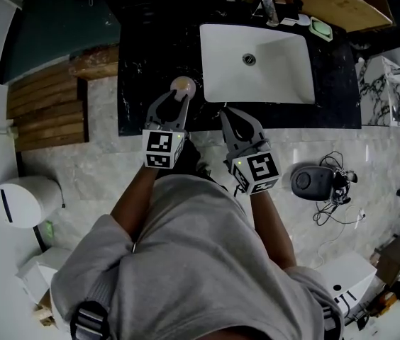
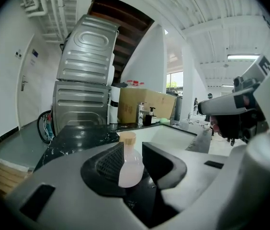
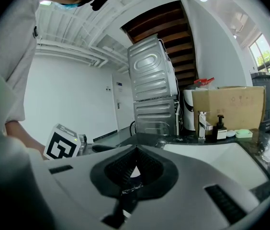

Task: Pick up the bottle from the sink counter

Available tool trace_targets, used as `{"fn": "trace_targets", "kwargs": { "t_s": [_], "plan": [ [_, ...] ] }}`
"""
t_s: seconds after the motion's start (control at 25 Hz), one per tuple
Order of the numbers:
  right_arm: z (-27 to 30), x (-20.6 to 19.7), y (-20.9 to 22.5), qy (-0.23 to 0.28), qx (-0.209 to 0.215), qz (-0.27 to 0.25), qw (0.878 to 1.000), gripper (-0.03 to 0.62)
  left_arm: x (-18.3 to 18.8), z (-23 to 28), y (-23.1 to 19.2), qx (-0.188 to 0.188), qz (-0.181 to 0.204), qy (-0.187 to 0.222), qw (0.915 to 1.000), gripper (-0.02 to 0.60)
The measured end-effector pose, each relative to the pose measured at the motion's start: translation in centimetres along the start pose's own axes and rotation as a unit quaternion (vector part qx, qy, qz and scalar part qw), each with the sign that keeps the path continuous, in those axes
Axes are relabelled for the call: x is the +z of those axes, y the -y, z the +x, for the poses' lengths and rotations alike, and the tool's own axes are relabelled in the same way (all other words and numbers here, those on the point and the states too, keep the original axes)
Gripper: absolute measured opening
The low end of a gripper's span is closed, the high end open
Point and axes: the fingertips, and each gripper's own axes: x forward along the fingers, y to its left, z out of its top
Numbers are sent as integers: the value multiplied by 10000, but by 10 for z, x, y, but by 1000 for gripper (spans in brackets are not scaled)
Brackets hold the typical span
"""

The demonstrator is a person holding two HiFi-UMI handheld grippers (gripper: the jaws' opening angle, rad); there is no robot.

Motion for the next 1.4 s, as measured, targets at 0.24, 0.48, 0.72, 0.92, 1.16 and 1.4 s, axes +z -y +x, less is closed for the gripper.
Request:
{"fn": "trace_targets", "kwargs": {
  "t_s": [0.24,0.48,0.72,0.92,1.16,1.4],
  "plan": [
    [5,-1,5,-49,-59,12,10000,9,-3,12,-10,-6,95,-91,9999,101],
    [11,-3,14,-118,-133,66,9998,9,-2,24,-10,-105,147,-128,9998,112],
    [19,-2,16,-224,-148,26,9996,9,-2,33,-10,-214,288,-193,9992,117],
    [28,0,21,-189,-153,11,9997,9,-1,37,-9,-274,345,-184,9989,118],
    [35,-3,22,-367,-90,-37,9993,9,-1,43,-10,-288,444,-178,9984,127],
    [41,-3,27,-386,-85,-62,9992,9,0,52,-11,-290,457,-174,9984,150]
  ]
}}
